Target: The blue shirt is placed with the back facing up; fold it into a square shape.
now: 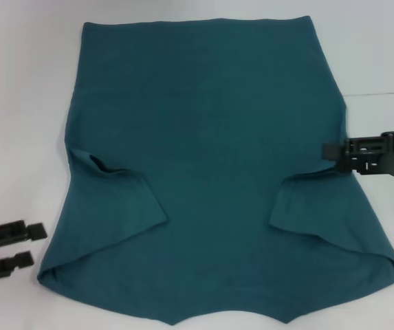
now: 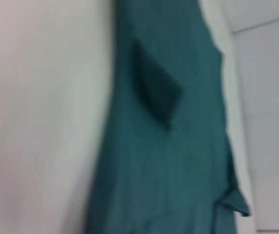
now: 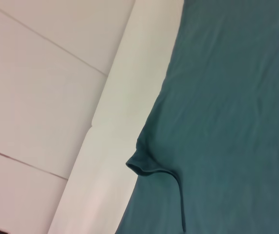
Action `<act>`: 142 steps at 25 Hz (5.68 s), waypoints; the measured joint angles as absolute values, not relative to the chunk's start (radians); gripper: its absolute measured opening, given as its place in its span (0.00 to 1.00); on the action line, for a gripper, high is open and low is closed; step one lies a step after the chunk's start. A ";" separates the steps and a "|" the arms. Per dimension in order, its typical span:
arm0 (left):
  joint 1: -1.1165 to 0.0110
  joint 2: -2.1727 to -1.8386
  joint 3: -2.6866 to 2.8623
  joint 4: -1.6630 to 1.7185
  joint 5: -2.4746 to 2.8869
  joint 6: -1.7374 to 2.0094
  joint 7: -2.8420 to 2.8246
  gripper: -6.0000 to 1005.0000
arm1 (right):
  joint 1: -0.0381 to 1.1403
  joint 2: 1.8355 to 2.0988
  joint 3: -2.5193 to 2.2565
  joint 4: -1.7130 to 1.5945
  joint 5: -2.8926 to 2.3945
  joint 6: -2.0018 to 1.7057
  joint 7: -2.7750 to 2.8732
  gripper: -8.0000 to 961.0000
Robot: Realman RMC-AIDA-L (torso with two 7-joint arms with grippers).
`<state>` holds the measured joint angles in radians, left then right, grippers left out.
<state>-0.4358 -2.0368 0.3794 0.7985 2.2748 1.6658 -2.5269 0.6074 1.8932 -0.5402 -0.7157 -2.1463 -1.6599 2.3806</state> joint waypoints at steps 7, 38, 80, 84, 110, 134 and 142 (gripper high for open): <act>-0.434 -2.038 0.355 0.781 2.357 1.636 -2.564 0.73 | 0.597 1.889 -0.538 -0.715 -2.146 -1.691 2.373 0.73; -0.467 -2.046 0.416 0.651 2.382 1.449 -2.582 0.73 | 0.586 1.895 -0.537 -0.715 -2.151 -1.681 2.367 0.73; -0.508 -2.044 0.434 0.623 2.267 1.559 -2.412 0.02 | 0.554 1.881 -0.531 -0.696 -2.187 -1.608 2.258 0.73; -0.509 -2.043 0.435 0.625 2.267 1.557 -2.410 0.02 | 0.547 1.871 -0.485 -0.666 -2.183 -1.626 2.267 0.72; -0.512 -2.042 0.429 0.622 2.258 1.539 -2.420 0.02 | 0.533 1.827 -0.502 -0.677 -2.547 -1.653 2.311 0.72; -0.507 -2.040 0.425 0.620 2.258 1.537 -2.428 0.02 | 0.541 1.854 -0.580 -0.676 -2.560 -1.575 2.263 0.71; -0.509 -2.040 0.425 0.620 2.258 1.536 -2.428 0.02 | 0.548 1.866 -0.591 -0.673 -2.561 -1.564 2.265 0.71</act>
<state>-0.5088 -2.0401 0.4248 0.6196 2.2580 1.5361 -2.4283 0.5479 1.8657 -0.5908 -0.6726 -2.5612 -1.5641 2.2653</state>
